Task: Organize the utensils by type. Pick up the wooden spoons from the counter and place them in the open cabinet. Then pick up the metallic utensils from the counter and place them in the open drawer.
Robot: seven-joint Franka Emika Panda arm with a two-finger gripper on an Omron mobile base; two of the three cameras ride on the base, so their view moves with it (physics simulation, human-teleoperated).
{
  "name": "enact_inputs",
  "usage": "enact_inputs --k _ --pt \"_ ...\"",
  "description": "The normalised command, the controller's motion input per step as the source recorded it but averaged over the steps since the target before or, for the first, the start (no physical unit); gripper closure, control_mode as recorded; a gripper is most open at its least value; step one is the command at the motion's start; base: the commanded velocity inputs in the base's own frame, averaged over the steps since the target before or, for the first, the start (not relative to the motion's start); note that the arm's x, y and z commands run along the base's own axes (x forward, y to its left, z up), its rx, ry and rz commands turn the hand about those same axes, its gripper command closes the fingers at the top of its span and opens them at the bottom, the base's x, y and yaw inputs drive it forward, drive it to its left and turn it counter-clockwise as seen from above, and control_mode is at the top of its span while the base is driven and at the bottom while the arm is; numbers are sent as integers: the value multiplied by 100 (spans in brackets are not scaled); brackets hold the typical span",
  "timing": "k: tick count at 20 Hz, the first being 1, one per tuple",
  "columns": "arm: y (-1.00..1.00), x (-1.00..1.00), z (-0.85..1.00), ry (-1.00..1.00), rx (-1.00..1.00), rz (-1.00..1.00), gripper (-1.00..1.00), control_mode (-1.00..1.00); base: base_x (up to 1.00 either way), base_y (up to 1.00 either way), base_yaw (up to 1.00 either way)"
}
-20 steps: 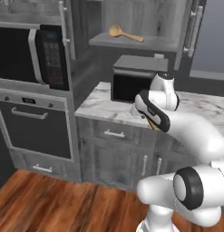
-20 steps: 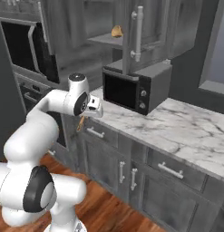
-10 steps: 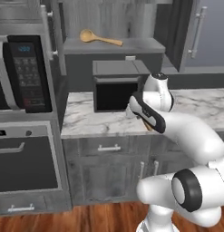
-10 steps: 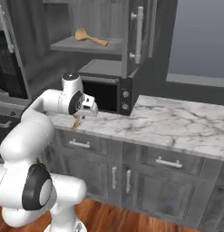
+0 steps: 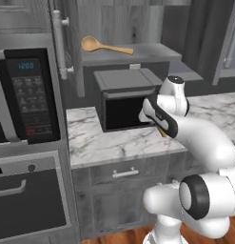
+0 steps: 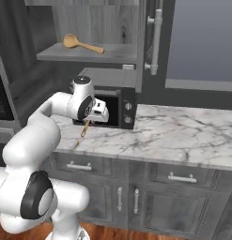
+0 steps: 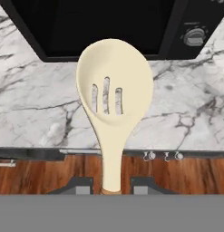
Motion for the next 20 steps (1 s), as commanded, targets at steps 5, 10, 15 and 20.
enact_inputs --k 5,10,15,20 --pt "0 0 0 0 0 0 100 100 43 4 -4" --pt "0 0 0 0 0 0 100 100 44 5 1" --pt "0 0 0 0 0 0 100 100 45 8 0" --pt "0 0 0 0 0 0 100 100 32 7 0"
